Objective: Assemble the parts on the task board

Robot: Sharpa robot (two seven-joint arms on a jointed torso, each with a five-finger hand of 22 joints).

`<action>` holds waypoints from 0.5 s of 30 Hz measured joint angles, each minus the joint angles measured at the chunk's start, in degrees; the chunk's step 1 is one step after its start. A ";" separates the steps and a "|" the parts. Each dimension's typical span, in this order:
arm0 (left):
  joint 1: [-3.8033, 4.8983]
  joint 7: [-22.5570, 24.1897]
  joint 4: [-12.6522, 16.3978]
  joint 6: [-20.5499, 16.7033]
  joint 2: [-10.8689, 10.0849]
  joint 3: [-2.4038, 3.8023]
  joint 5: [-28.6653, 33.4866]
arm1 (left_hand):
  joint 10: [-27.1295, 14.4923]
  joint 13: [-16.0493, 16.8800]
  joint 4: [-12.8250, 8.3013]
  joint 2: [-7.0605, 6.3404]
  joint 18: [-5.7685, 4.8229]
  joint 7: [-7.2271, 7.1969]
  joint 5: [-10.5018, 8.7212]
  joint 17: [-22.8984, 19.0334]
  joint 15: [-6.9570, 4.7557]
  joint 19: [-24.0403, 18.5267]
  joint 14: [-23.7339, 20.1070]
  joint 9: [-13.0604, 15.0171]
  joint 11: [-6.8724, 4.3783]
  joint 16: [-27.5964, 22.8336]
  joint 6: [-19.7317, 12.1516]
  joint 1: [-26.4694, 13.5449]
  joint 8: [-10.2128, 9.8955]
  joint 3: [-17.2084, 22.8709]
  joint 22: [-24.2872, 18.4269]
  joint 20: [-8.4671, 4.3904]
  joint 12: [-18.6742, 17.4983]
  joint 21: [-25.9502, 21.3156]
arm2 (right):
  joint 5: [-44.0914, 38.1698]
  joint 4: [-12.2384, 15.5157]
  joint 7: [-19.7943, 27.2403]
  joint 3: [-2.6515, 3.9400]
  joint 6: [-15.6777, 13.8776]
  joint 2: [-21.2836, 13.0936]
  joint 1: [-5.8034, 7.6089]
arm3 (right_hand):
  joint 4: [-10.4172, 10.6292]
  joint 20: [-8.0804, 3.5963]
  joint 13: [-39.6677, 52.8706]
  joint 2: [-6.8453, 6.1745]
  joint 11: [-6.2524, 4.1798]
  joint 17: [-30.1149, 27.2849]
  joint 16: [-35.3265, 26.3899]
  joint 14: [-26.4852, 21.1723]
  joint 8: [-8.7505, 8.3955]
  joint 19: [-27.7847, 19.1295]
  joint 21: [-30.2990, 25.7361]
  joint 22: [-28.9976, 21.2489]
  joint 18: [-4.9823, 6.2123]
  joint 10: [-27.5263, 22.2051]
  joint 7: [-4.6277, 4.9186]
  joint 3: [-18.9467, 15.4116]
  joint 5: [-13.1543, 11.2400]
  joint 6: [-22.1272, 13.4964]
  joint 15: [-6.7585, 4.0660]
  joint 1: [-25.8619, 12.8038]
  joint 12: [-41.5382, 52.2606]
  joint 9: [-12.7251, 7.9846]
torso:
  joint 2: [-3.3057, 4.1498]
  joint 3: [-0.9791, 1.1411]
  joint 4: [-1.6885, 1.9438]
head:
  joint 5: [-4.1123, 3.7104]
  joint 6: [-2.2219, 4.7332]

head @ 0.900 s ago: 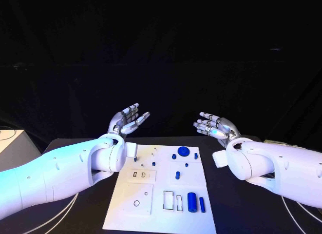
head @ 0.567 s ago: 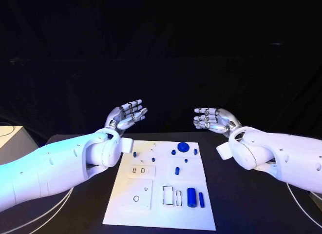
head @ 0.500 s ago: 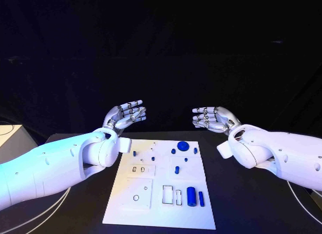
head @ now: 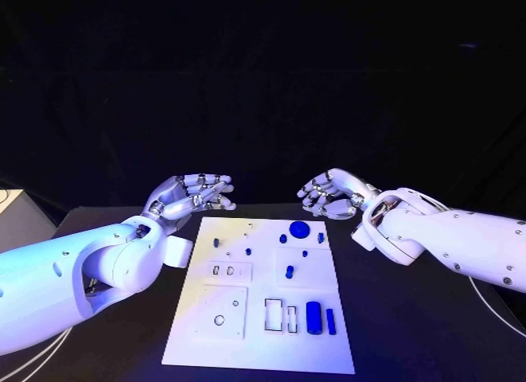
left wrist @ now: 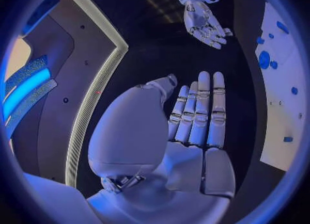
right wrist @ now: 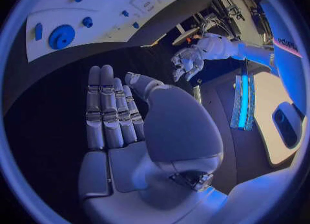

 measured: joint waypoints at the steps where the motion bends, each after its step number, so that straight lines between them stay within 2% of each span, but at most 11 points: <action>1: 0.11 -0.04 0.62 0.24 -0.43 0.02 -0.02 | 0.29 0.00 -0.21 0.15 0.00 0.01 0.00 1.33 -0.26 0.05 -0.87 0.21 -0.29 2.17 0.01 -0.55 0.32 0.55 0.65 -0.11 -0.22 0.98 | -1.58 0.01 -0.69 0.04 0.01 0.06 0.16 | 0.10 -0.45 0.03 0.00 -0.28 0.86 1.02 1.30 0.00 0.83 1.32 0.80 0.01 0.81 -0.24 -0.10 0.00 0.54 -0.41 0.00 -0.13 0.06 | 0.29 -0.09 0.21 | -0.14 -0.06; 4: 0.42 -0.11 2.24 0.82 -1.59 0.06 -0.12 | 2.01 0.07 -1.02 -0.37 -0.02 -0.41 0.00 5.23 -0.72 -0.03 -1.63 1.12 -0.65 9.31 0.67 -1.22 1.47 1.49 2.87 -0.84 -0.35 4.61 | -6.30 -0.07 -2.94 0.09 0.14 0.51 0.51 | 0.32 -1.86 0.20 -0.31 -1.29 4.48 5.45 5.44 0.00 3.27 5.97 3.73 0.00 3.27 -1.07 -0.32 0.00 2.17 -1.73 0.31 -0.50 0.31 | 1.05 -0.35 0.74 | -0.53 -0.20; 7: 0.66 -0.13 3.55 1.22 -2.36 0.11 -0.30 | 2.53 0.13 -1.46 -0.28 -0.02 -0.68 0.00 8.01 -1.03 0.05 -1.94 1.84 -0.89 14.62 0.95 -1.89 2.33 1.93 4.98 -1.37 -0.34 7.90 | -10.71 -0.40 -5.26 0.09 0.48 1.18 0.62 | 0.56 -2.73 0.46 -0.60 -2.04 8.17 10.16 8.12 0.00 5.01 9.70 6.21 0.01 5.14 -1.68 -0.35 -0.24 3.41 -2.56 0.57 -0.51 0.63 | 1.71 -0.60 1.23 | -1.02 -0.29; 8: 0.68 -0.14 3.86 1.32 -2.54 0.12 -0.36 | 2.59 0.13 -1.65 -0.48 -0.01 -0.69 0.00 8.96 -1.22 -0.22 -2.13 2.08 -0.96 16.55 0.95 -2.08 2.41 2.12 5.88 -1.64 -0.34 9.23 | -11.89 -0.50 -5.89 0.09 0.62 1.38 0.62 | 0.87 -3.03 0.64 -1.20 -2.50 10.61 13.17 9.04 0.00 5.90 11.68 7.87 0.00 5.70 -2.04 -0.04 -0.24 3.78 -2.86 0.50 -0.51 0.81 | 1.96 -0.71 1.44 | -1.22 -0.37; 10: 0.73 -0.14 4.56 1.55 -2.97 0.13 -0.50 | 2.85 0.13 -1.86 -0.48 -0.02 -0.68 0.00 10.14 -1.22 -0.30 -2.13 2.45 -1.21 19.14 0.95 -2.08 2.84 2.33 7.20 -1.72 -0.34 11.21 | -14.67 -0.78 -7.42 0.08 0.97 1.88 0.63 | 1.28 -3.40 0.98 -1.60 -2.75 15.09 18.45 10.02 0.00 7.29 15.20 11.18 0.01 6.69 -2.27 0.37 -0.24 4.40 -3.29 0.34 -0.74 1.14 | 2.33 -0.87 1.73 | -1.44 -0.49; 11: 0.75 -0.14 4.80 1.65 -3.13 0.15 -0.55 | 3.18 0.13 -2.04 -0.69 -0.02 -0.68 0.00 10.88 -1.31 -0.59 -2.22 2.76 -1.27 20.92 0.95 -2.30 3.14 2.51 8.19 -2.01 -0.35 12.71 | -15.77 -0.92 -8.03 0.08 1.11 2.08 0.63 | 2.35 -3.80 1.70 -2.81 -3.26 25.40 27.18 10.74 0.00 10.80 23.35 20.59 -0.52 8.04 -2.69 1.24 -0.52 5.25 -4.01 -0.07 -0.93 1.92 | 2.59 -0.95 1.89 | -1.59 -0.57; 12: 0.79 -0.14 5.12 1.80 -3.33 0.18 -0.62 | 3.25 0.13 -2.21 -0.62 -0.03 -0.69 0.00 11.32 -1.44 -0.85 -2.35 2.98 -1.21 22.09 0.95 -2.59 3.38 2.68 8.96 -2.26 -0.34 13.81 | -17.34 -1.14 -8.92 0.07 1.34 2.36 0.63 | 3.08 -4.12 2.15 -3.68 -3.49 33.49 36.95 11.02 0.00 13.18 29.63 27.08 -1.37 8.63 -2.89 1.78 -0.76 5.62 -4.30 -0.32 -1.03 2.42 | 2.79 -1.02 2.02 | -1.70 -0.65; 13: 0.81 -0.14 5.34 1.90 -3.47 0.20 -0.67 | 3.36 0.15 -2.34 -0.57 -0.03 -0.69 0.00 11.71 -1.59 -1.14 -2.50 3.18 -1.32 23.20 0.95 -2.63 3.45 2.81 9.69 -2.40 -0.34 14.90 | -18.47 -1.32 -9.55 0.06 1.52 2.55 0.61 | 3.54 -4.15 2.38 -3.84 -3.62 37.81 42.37 11.11 0.00 14.38 33.04 30.82 -1.80 8.86 -2.97 2.14 -0.77 5.70 -4.39 -0.40 -1.03 2.72 | 2.98 -1.08 2.17 | -1.83 -0.73; 15: 0.84 -0.14 5.83 2.12 -3.78 0.24 -0.75 | 3.45 0.19 -2.34 -0.57 -0.03 -0.84 0.00 12.09 -1.63 -1.51 -2.54 3.44 -1.41 24.43 0.79 -2.63 3.72 2.81 10.62 -2.24 -0.35 16.22 | -20.90 -1.77 -10.96 0.05 1.93 3.01 0.49 | 4.30 -4.14 2.52 -4.60 -3.62 43.02 48.08 11.31 0.00 16.00 37.41 36.06 -1.80 8.86 -2.97 2.38 -0.77 5.70 -4.19 -1.16 -1.03 3.10 | 3.40 -1.25 2.50 | -2.14 -0.80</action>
